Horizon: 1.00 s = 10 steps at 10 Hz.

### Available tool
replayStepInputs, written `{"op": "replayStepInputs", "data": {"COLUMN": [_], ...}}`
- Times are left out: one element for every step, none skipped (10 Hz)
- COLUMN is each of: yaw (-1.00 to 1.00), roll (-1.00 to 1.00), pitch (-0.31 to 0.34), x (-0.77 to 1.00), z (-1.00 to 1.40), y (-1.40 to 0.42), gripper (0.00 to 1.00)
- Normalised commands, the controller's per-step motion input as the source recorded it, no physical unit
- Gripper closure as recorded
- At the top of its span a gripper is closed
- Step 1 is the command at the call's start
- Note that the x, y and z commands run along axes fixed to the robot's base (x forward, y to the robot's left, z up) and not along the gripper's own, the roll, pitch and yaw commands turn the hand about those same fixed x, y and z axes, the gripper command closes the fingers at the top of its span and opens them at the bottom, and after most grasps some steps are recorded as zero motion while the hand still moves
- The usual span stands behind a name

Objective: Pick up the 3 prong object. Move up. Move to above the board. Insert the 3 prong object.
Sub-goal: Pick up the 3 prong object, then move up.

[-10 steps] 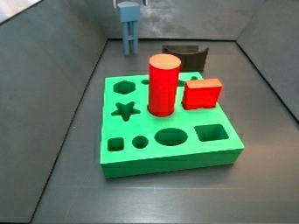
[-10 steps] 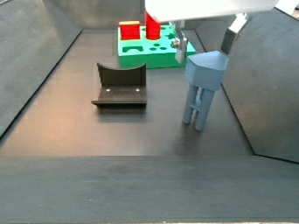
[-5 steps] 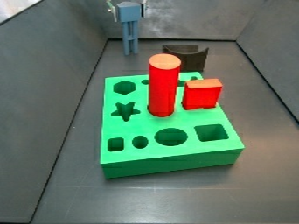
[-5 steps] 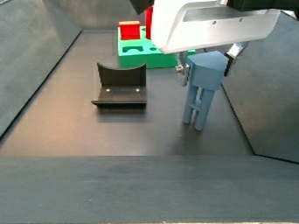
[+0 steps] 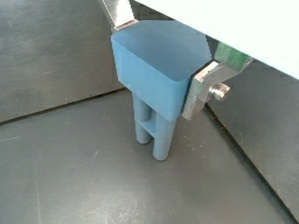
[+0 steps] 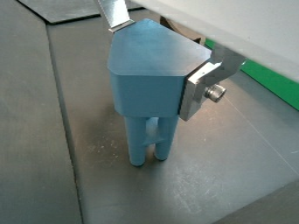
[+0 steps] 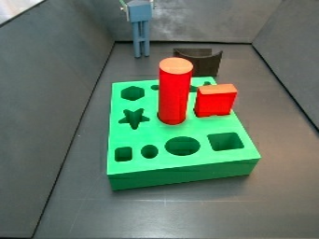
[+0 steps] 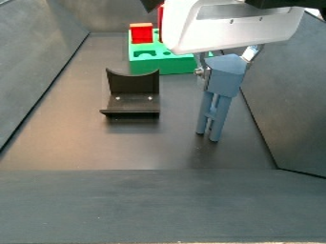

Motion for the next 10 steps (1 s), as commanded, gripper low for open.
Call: {"op": "replayStepInputs", "data": {"yaw": [0.0,0.0,0.0,0.0,0.0,0.0,0.0,0.03,0.02,0.02], "roll": [0.0,0.0,0.0,0.0,0.0,0.0,0.0,-0.01,-0.01,0.0], "pitch": [0.0,0.0,0.0,0.0,0.0,0.0,0.0,0.034,0.068,0.084], "x": [0.0,0.0,0.0,0.0,0.0,0.0,0.0,0.02,0.01,0.02], "z": [0.0,0.0,0.0,0.0,0.0,0.0,0.83,0.75,0.58,0.42], "y": [0.0,0.0,0.0,0.0,0.0,0.0,0.0,0.02,0.02,0.02], "gripper": [1.0,1.0,1.0,1.0,1.0,1.0,1.0,1.0,1.0,1.0]}}
